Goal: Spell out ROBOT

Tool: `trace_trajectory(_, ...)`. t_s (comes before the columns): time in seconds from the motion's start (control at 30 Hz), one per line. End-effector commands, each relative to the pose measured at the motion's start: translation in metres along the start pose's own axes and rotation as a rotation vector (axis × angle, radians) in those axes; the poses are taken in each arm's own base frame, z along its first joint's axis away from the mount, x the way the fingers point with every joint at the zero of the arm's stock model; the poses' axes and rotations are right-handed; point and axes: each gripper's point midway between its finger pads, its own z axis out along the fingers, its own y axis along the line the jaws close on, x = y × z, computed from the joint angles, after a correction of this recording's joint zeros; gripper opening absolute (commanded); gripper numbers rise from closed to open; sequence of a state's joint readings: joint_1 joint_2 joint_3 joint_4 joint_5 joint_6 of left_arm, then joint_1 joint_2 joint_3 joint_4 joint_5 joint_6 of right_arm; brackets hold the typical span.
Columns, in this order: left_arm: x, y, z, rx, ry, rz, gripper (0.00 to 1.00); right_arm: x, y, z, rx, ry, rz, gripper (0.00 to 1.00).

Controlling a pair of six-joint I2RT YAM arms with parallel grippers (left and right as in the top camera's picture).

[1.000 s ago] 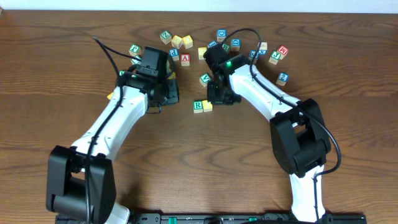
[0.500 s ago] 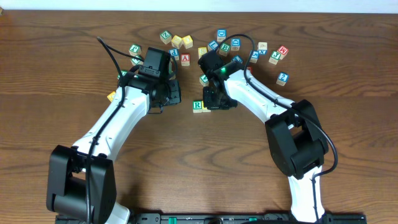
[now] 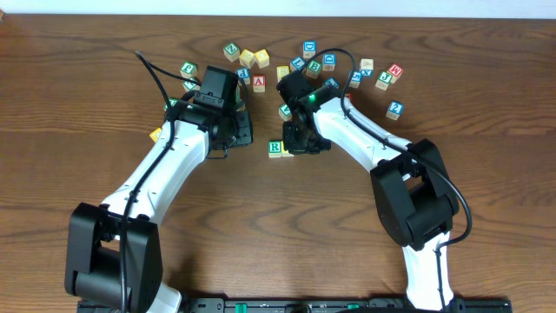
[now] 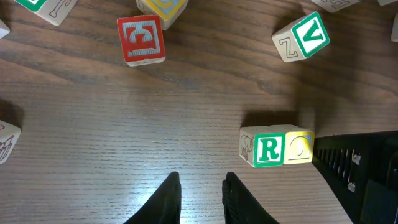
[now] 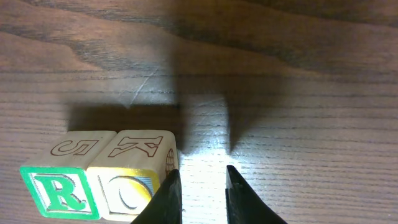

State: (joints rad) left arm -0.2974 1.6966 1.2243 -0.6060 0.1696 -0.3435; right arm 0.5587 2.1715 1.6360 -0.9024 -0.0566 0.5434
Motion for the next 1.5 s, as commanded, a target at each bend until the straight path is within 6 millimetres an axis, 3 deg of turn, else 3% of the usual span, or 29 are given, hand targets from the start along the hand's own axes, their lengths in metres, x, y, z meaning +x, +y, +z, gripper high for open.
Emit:
trace_trajectory(0.0, -0.008, -0.002, -0.003, -0.005, -0.020, -0.006, 0.23, 0.001, 0.005, -0.011, -0.020, -0.013, -0.016, 0.19)
trace_trajectory(0.33, -0.019, 0.000, -0.010, -0.023, -0.069, 0.026, 0.23, -0.010, -0.003, -0.023, -0.022, -0.026, -0.019, 0.22)
trace_trajectory(0.57, -0.044, 0.007, -0.048, -0.010, -0.174, 0.025, 0.23, -0.031, -0.011, -0.069, -0.039, -0.084, -0.014, 0.31)
trace_trajectory(0.67, -0.053, 0.015, -0.066, -0.009, -0.221, 0.002, 0.23, -0.040, -0.014, -0.093, -0.054, -0.126, -0.026, 0.45)
trace_trajectory(0.7, -0.057, 0.024, -0.079, -0.013, -0.250, -0.020, 0.24, -0.044, -0.017, -0.107, -0.063, -0.151, -0.030, 0.55)
trace_trajectory(0.8, -0.060, 0.041, -0.098, -0.030, -0.281, -0.055, 0.24, -0.049, -0.024, -0.127, -0.076, -0.191, -0.011, 0.69)
trace_trajectory(0.87, -0.061, 0.053, -0.109, -0.043, -0.297, -0.076, 0.27, -0.050, -0.030, -0.138, -0.082, -0.211, 0.000, 0.84)
trace_trajectory(0.9, -0.060, 0.058, -0.114, -0.050, -0.304, -0.083, 0.29, -0.051, -0.032, -0.143, -0.084, -0.221, 0.006, 0.86)
trace_trajectory(1.13, -0.058, 0.082, -0.148, -0.081, -0.357, -0.112, 0.34, -0.055, -0.041, -0.165, -0.113, -0.254, -0.041, 0.83)
trace_trajectory(1.27, -0.060, 0.081, -0.162, -0.087, -0.350, -0.114, 0.35, -0.060, -0.032, -0.180, -0.158, -0.275, -0.069, 0.80)
trace_trajectory(1.47, -0.071, 0.072, -0.193, -0.103, -0.310, -0.073, 0.35, -0.071, -0.025, -0.219, -0.179, -0.353, -0.098, 0.79)
